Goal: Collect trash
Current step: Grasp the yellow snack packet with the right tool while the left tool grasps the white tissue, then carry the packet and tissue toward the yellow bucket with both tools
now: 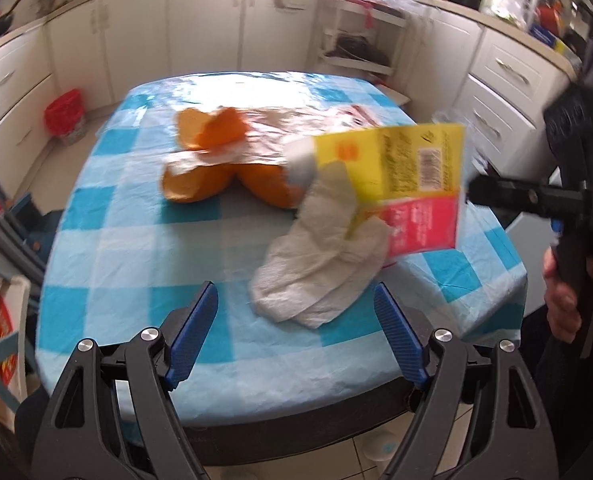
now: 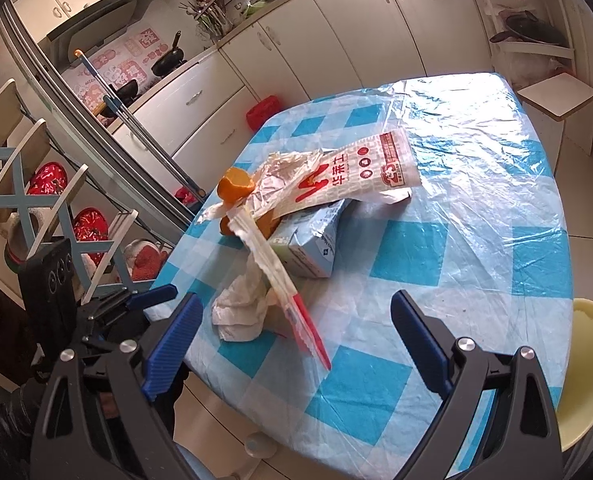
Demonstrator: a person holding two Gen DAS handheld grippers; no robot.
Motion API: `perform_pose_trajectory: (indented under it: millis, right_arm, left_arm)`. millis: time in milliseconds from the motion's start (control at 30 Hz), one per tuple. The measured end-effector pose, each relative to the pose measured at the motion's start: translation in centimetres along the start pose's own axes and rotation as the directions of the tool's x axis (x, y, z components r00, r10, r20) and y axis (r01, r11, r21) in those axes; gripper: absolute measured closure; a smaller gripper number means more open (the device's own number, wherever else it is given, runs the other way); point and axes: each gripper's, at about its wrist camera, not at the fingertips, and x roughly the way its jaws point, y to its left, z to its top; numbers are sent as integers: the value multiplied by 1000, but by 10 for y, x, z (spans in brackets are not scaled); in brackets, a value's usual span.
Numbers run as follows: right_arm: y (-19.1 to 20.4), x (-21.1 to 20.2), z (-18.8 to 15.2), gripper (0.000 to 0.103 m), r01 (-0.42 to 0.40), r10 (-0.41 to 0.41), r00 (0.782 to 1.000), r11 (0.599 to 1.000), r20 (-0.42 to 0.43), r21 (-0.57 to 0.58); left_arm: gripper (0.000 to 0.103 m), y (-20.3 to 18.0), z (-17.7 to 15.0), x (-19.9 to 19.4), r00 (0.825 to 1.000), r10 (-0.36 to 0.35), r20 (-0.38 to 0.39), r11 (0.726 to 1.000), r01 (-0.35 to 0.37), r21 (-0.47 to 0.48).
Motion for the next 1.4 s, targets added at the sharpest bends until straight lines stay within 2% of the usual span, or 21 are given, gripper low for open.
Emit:
perform_pose_trajectory:
  millis: [133, 267, 367, 433, 467, 500, 533, 600, 633, 667, 700, 967, 1400]
  right_arm:
    - [5, 7, 7, 17, -18, 18, 1000, 1000, 6, -1]
    - [7, 19, 11, 25, -24, 24, 1000, 1000, -18, -8]
    - [7, 26, 13, 34, -29, 29, 999, 1000, -31, -5]
    - [8, 29, 15, 46, -30, 29, 999, 999, -38, -12]
    - [8, 31, 16, 52, -34, 33, 998, 999, -46, -12]
    - [8, 34, 16, 62, -36, 35, 998, 999, -55, -10]
    - [7, 37, 16, 75, -33, 33, 997, 999, -66, -7]
    - [6, 41, 15, 87, -24, 23, 996, 1000, -83, -7]
    - [5, 41, 15, 87, -23, 22, 996, 1000, -86, -8]
    - [6, 40, 14, 90, -26, 25, 996, 1000, -86, -12]
    - [6, 39, 13, 93, -24, 23, 996, 1000, -85, -17]
    - [5, 27, 9, 95, -13, 12, 998, 1000, -67, -16]
    - [6, 11, 3, 95, -12, 12, 999, 1000, -36, -11]
  left_arm:
    - [27, -20, 7, 16, 1000, 3, -2, 996, -2, 86]
    - [27, -23, 14, 32, 1000, 26, -17, 995, -25, 95]
    - [27, -23, 15, 39, 999, 25, -34, 996, -22, 91]
    - [27, -23, 14, 43, 999, 24, -43, 995, -20, 97]
    - [32, -22, 14, 46, 999, 23, -47, 995, -18, 99]
    - [40, -21, 13, 48, 998, 17, -56, 995, -12, 99]
    - [43, -20, 13, 50, 998, 18, -58, 996, -13, 93]
    - [64, -17, 11, 48, 999, 25, -43, 996, -22, 88]
    - [72, -15, 11, 47, 999, 29, -42, 996, -25, 81]
    - [89, -13, 12, 47, 999, 17, -49, 998, -14, 66]
    - [96, -8, 13, 46, 998, -6, -57, 999, 8, 40]
    - [98, 19, 4, 15, 996, -84, -26, 993, 81, -88]
    - [98, 34, -5, -20, 994, -99, 37, 984, 104, -143]
